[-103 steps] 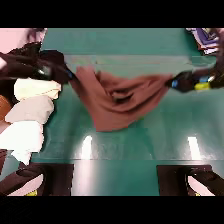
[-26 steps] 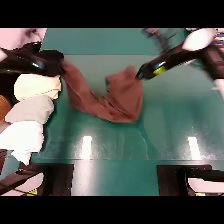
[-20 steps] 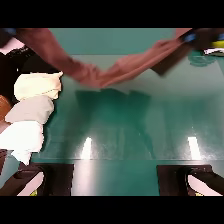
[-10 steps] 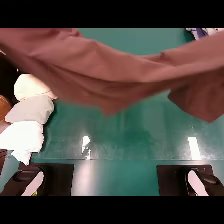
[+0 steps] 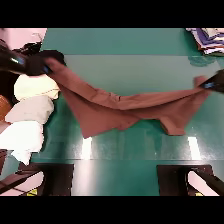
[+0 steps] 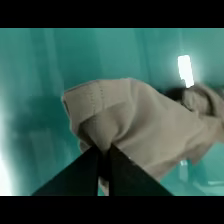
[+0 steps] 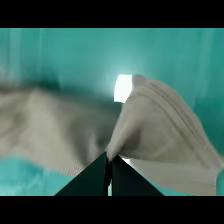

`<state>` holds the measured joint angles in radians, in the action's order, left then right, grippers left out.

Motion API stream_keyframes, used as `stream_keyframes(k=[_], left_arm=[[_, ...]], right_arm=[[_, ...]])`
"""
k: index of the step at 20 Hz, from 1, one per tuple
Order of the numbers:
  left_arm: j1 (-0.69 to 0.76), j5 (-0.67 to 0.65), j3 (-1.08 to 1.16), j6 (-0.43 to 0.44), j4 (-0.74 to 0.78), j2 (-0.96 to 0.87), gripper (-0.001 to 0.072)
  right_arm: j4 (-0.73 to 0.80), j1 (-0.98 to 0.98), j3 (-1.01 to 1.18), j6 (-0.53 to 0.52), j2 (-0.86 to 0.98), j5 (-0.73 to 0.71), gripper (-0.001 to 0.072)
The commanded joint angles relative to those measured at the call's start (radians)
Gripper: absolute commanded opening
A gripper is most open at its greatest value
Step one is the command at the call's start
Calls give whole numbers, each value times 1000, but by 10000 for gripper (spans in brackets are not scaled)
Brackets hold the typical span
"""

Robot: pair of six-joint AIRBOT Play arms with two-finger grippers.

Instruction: Fold the shirts.

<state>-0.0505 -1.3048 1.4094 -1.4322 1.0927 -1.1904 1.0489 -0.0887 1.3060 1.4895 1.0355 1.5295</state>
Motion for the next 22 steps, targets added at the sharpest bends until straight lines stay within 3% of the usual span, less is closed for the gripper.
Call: stream_keyframes(k=[1,6,9,10,11,12,13,15,19,22], left_arm=[[0,127,-146,0,-57,-188,28],[0,486,-144,62,-223,-312,28],[0,593,-143,103,-240,-318,30],[0,598,-143,106,-238,-318,71],[0,594,-143,105,-237,-318,321],[0,578,-143,106,-237,-318,476],[0,557,-143,106,-235,-317,478],[-14,472,-137,105,-211,-309,478],[-83,109,-148,132,-95,-264,478],[-70,85,-324,130,-91,-199,478]], right_arm=[[-5,80,-201,-16,143,-230,11],[-9,100,-143,-17,342,-463,13],[-9,100,-15,-16,442,-476,13],[-9,100,29,-16,468,-472,21],[-9,100,68,-16,491,-466,160],[-9,100,105,-16,509,-456,361],[-9,100,137,-17,519,-443,395],[-7,92,190,-18,517,-410,395],[-7,28,179,-60,405,-304,393],[-8,-22,77,-78,278,-278,393]])
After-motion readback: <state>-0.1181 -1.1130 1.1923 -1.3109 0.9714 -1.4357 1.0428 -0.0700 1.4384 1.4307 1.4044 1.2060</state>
